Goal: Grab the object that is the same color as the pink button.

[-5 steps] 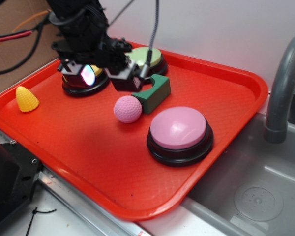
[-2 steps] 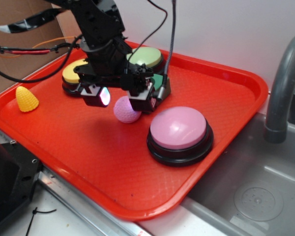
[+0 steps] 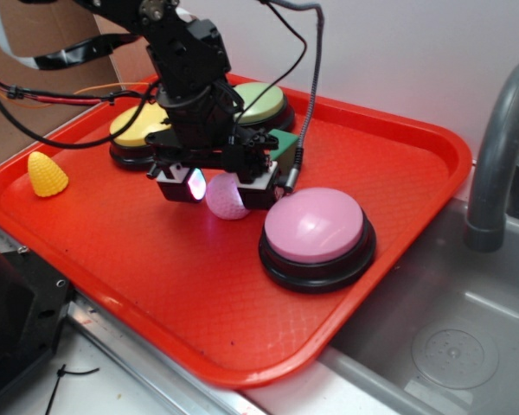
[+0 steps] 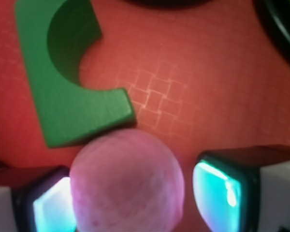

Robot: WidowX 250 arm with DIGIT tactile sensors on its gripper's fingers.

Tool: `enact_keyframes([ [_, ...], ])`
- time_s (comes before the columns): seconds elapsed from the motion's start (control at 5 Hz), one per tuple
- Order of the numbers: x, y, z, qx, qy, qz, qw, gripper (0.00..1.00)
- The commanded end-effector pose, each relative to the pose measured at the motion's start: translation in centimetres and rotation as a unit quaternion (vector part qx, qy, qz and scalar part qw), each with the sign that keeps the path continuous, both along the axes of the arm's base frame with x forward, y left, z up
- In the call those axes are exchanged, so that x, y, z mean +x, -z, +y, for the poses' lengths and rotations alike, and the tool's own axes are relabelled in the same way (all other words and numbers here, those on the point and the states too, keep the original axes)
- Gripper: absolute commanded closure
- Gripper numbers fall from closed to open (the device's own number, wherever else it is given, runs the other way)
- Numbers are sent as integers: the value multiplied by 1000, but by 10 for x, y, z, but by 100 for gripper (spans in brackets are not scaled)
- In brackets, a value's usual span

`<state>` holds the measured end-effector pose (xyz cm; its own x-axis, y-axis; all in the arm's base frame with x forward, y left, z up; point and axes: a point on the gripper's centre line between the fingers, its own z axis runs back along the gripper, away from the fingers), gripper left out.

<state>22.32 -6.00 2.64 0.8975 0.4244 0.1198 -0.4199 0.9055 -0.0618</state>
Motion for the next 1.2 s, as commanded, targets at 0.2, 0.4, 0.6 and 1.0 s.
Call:
enact_keyframes([
  [0.2,26,2,17,11,-7,-7,1000,100],
  [0.4,26,-1,16,8,-6,-10,1000,100],
  [0.6,26,-10,23,6,-5,-9,1000,100],
  [1.0,6,-83,50,29,51,-19,998,100],
])
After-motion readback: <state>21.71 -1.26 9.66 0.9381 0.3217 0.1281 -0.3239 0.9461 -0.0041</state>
